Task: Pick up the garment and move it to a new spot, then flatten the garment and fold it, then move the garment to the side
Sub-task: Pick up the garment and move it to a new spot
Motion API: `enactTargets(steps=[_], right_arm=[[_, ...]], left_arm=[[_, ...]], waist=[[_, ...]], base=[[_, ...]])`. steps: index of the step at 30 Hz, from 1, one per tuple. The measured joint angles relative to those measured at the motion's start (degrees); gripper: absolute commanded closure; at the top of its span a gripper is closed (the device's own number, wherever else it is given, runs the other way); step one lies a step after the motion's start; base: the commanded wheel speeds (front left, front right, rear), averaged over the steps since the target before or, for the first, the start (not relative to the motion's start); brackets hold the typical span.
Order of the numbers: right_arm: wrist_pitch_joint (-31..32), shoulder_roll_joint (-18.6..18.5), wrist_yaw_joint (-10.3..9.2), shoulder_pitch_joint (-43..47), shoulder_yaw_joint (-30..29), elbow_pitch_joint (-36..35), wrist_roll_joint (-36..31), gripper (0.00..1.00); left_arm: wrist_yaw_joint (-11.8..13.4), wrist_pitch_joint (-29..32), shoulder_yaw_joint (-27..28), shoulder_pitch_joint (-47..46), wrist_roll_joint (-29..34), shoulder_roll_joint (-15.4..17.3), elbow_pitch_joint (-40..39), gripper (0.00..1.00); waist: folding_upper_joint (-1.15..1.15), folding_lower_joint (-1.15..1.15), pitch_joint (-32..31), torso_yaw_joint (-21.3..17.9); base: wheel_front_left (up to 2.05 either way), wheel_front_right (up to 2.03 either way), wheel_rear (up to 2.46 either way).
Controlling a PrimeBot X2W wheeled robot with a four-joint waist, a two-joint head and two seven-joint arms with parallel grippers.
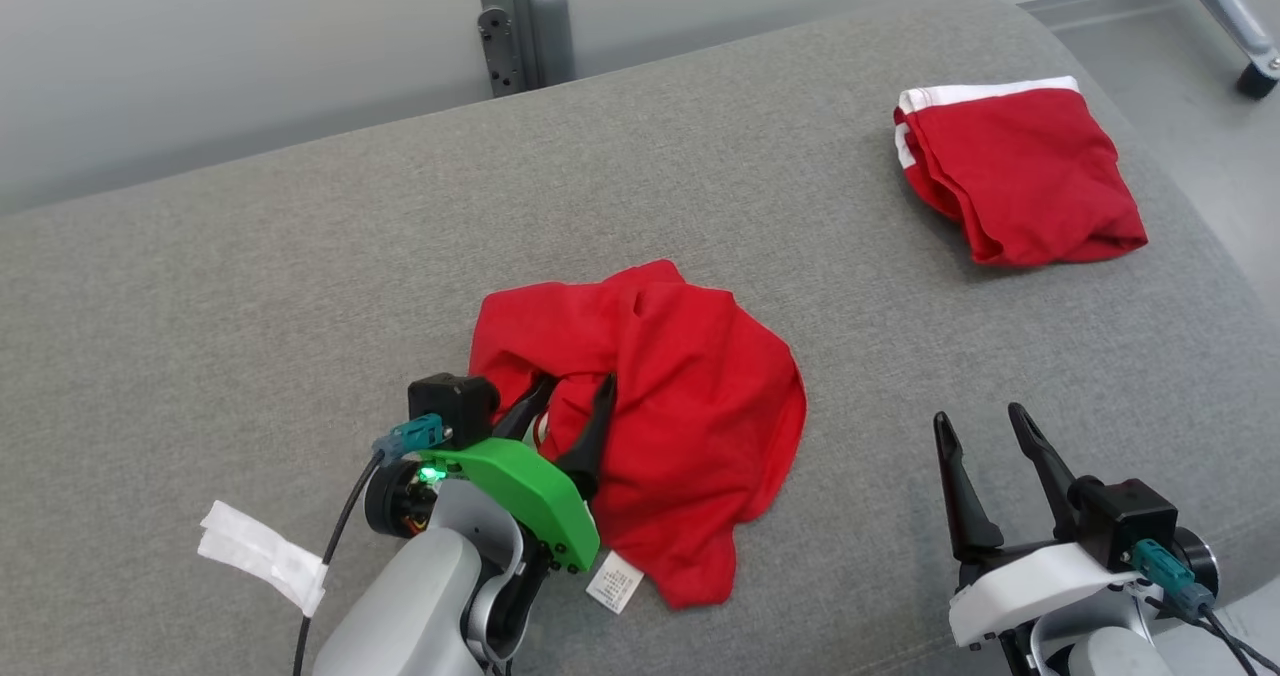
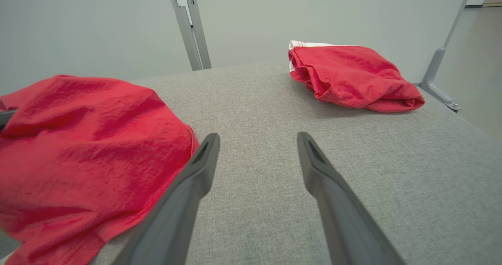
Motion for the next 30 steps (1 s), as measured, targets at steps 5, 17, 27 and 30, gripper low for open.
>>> enactTargets(steps=[5,17,27,30], right_arm=[[0.0,0.0,0.0,0.5,-1.0,0.2,-0.3,0.0],[0.0,0.0,0.0,3.9,-5.3,-2.0,-3.6,0.0],[0.0,0.0,0.0,5.7,-7.4,-3.0,-4.5,0.0],[0.0,0.0,0.0,6.6,-8.9,-2.8,-3.9,0.0]], left_arm=[[-0.2,-3.1,-0.3,4.6,0.6,2.4,-5.7,0.0],[7.4,-10.2,6.6,23.2,6.4,13.1,-20.1,0.0],[2.1,-10.5,24.3,32.0,13.2,8.4,-22.4,0.0],[-0.7,-10.5,28.3,33.2,15.7,6.3,-21.8,0.0]], waist=[[0.0,0.0,-1.2,2.9],[0.0,0.0,-5.2,11.8],[0.0,0.0,-8.0,18.7],[0.0,0.0,-8.8,19.7]], base=[[0.0,0.0,0.0],[0.0,0.0,0.0],[0.0,0.0,0.0],[0.0,0.0,0.0]])
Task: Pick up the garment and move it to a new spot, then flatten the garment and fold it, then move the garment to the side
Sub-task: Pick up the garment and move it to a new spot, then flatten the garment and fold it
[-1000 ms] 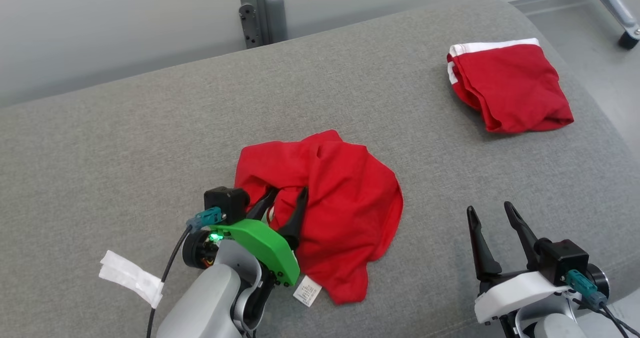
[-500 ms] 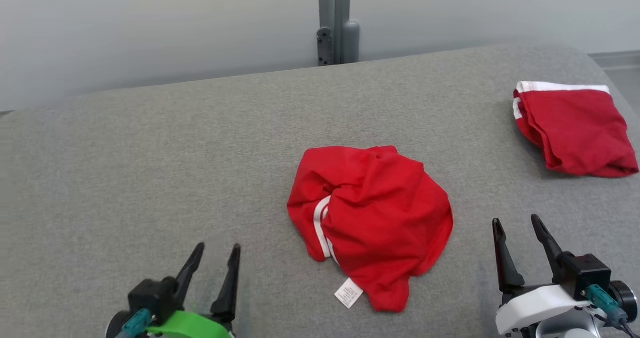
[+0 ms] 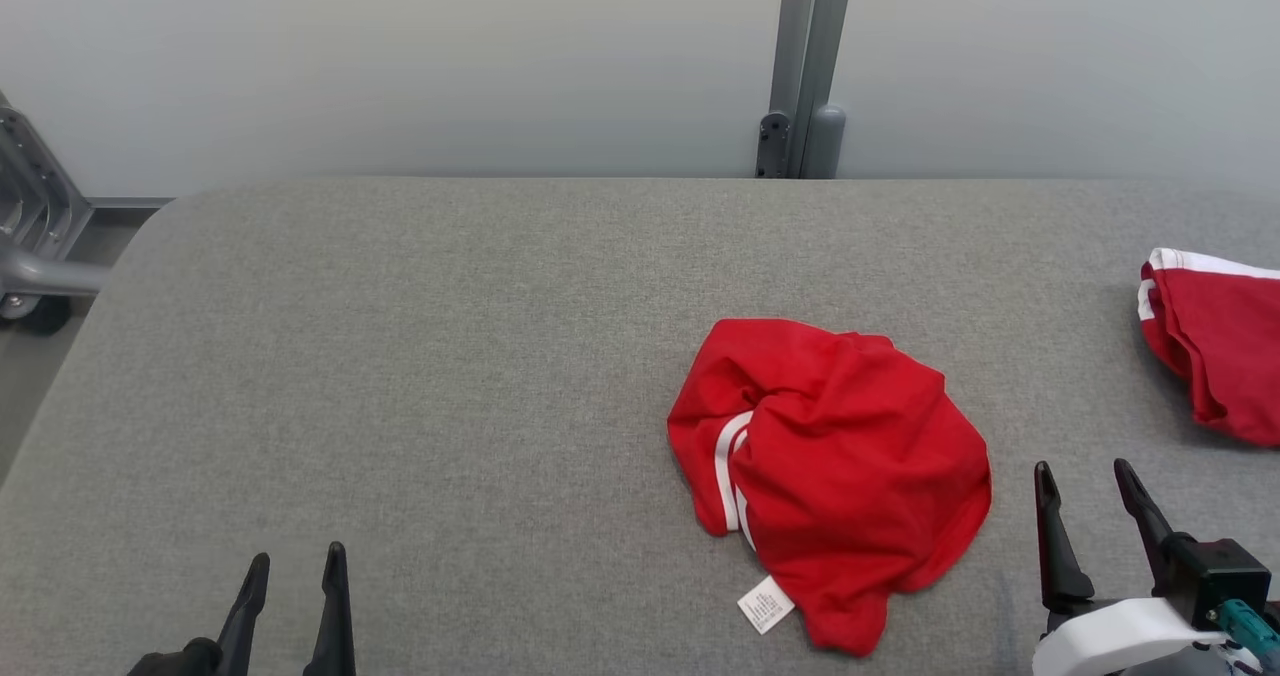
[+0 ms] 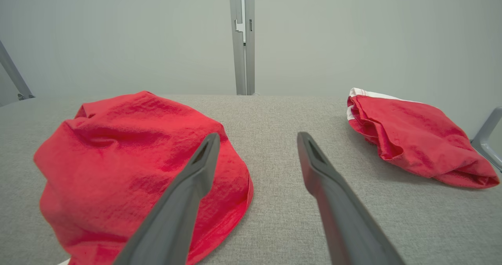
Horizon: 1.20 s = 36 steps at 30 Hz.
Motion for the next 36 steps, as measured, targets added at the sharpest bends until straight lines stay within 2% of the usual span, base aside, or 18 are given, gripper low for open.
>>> enactTargets(steps=[3,10,18,36], right_arm=[[0.0,0.0,0.0,0.7,-0.8,0.2,0.3,0.0],[0.0,0.0,0.0,0.9,-0.5,0.8,0.3,0.0],[0.0,0.0,0.0,0.7,0.2,0.9,0.4,0.0],[0.0,0.0,0.0,0.5,0.6,0.7,0.4,0.0]], left_arm=[[-1.7,0.0,3.6,0.5,1.7,-2.2,0.0,0.0],[-2.9,-0.1,6.4,1.4,5.1,-4.2,0.9,0.0],[-3.0,-0.1,3.6,0.9,5.0,-3.7,-0.1,0.0],[-3.0,-0.1,1.7,0.7,4.1,-2.7,0.2,0.0]], waist=[[0.0,0.0,-0.7,0.5],[0.0,0.0,-0.6,-0.6],[0.0,0.0,-0.2,-1.5],[0.0,0.0,0.0,-3.8]], base=[[0.0,0.0,0.0],[0.0,0.0,0.0],[0.0,0.0,0.0],[0.0,0.0,0.0]])
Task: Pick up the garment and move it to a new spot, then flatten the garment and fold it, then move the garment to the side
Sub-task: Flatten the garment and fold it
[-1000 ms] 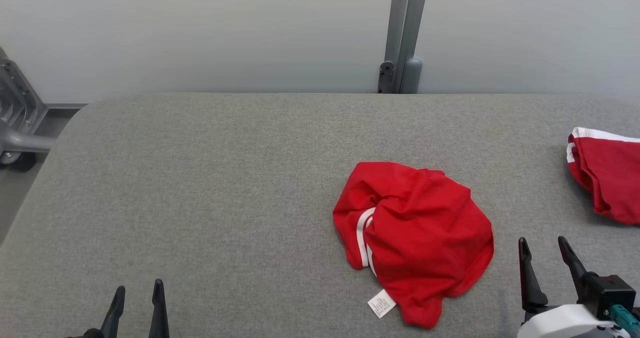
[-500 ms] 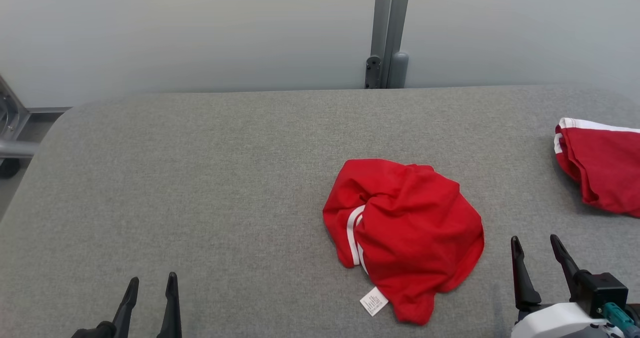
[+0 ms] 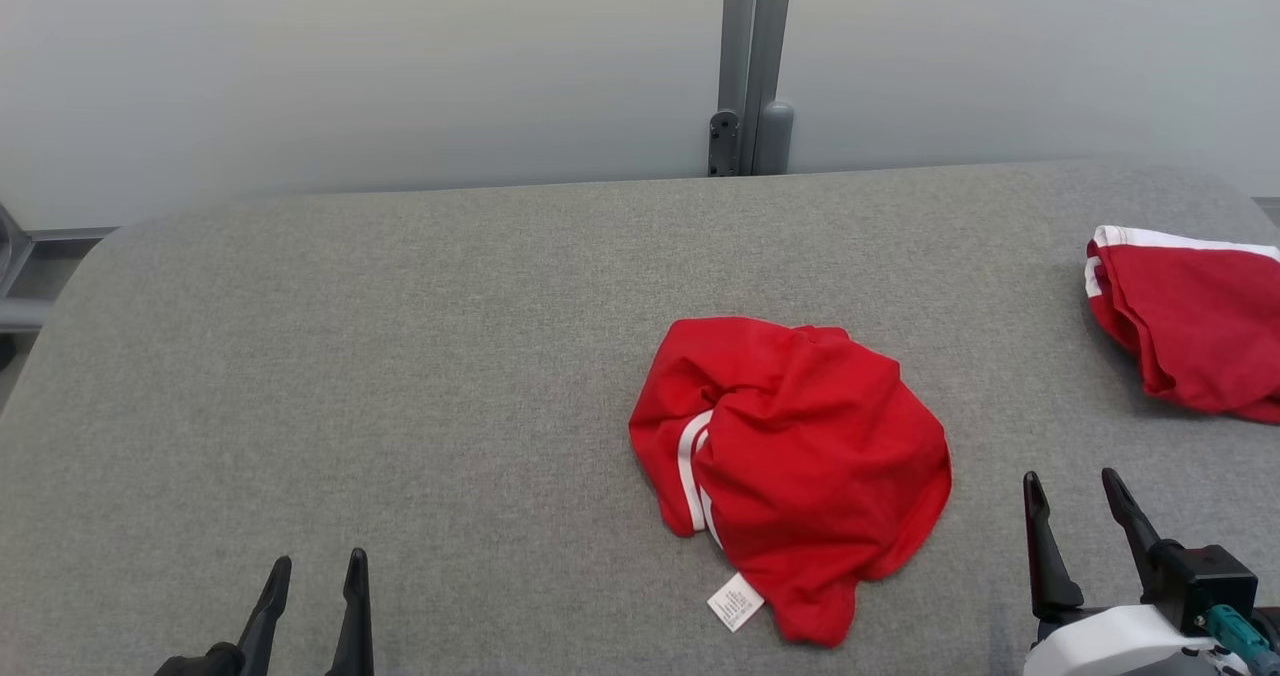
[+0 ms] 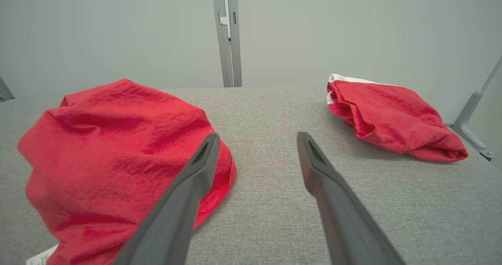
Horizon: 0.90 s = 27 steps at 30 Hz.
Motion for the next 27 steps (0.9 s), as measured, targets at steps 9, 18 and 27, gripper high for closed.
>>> enactTargets(steps=[9,18,27], right_arm=[[0.0,0.0,0.0,0.0,0.1,0.0,-0.4,0.0],[0.0,0.0,0.0,0.0,0.2,0.0,-0.4,0.0],[0.0,0.0,0.0,-1.1,0.6,-0.4,-0.5,0.0]], left_arm=[[0.0,0.0,-0.5,-0.2,0.0,0.0,0.3,0.0],[0.0,0.0,-1.4,-0.6,0.3,0.0,-0.7,0.0],[0.0,0.0,-16.0,-5.6,-2.7,-0.6,-3.8,0.0]], waist=[[0.0,0.0,-0.4,0.2],[0.0,0.0,-0.1,0.0],[0.0,0.0,0.8,-1.5]], base=[[0.0,0.0,0.0],[0.0,0.0,0.0],[0.0,0.0,0.0]])
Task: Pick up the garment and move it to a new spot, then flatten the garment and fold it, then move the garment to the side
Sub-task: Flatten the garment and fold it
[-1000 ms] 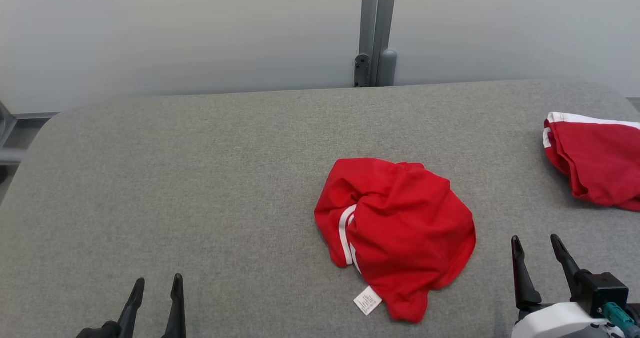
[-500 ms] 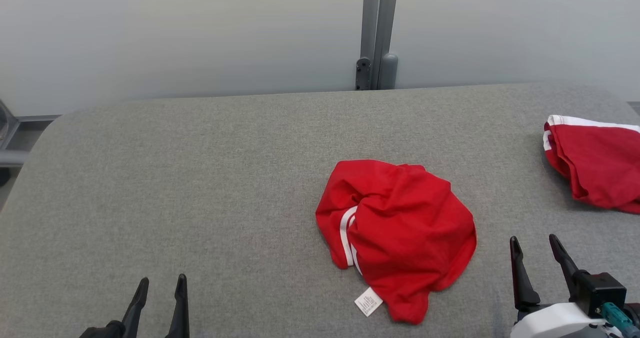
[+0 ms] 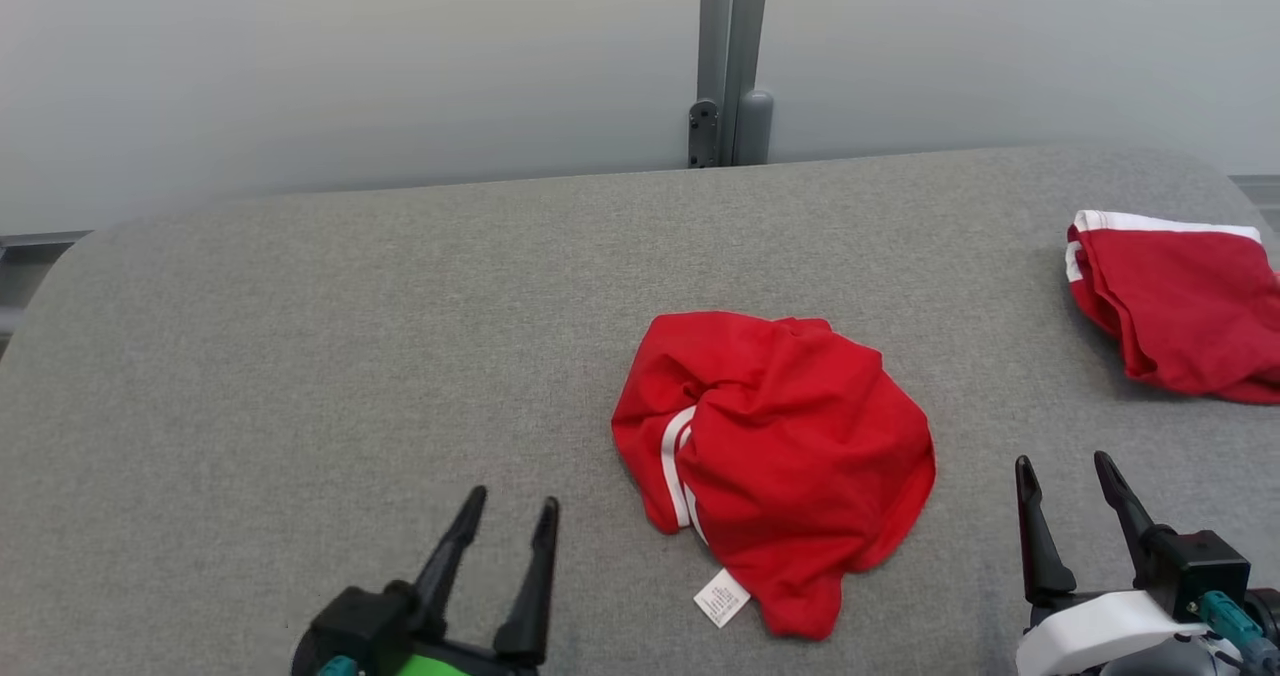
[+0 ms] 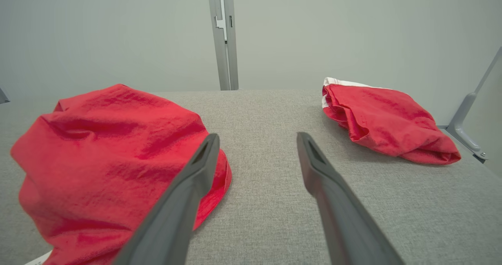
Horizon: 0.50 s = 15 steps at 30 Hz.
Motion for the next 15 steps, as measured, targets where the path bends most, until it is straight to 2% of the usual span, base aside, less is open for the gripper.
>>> enactTargets(steps=[7,15], right_arm=[[0.0,0.0,0.0,-0.9,0.4,-0.4,0.0,0.0],[0.0,0.0,0.0,-3.4,0.7,-0.7,0.2,0.0]], left_arm=[[0.0,0.5,-12.2,-7.0,-6.4,-0.8,5.1,0.0],[0.0,2.8,-18.6,-16.6,-15.0,-2.8,15.7,0.0]], waist=[[0.0,0.0,1.1,-2.7],[0.0,0.0,4.1,-6.7]], base=[[0.0,0.0,0.0],[0.0,0.0,0.0]])
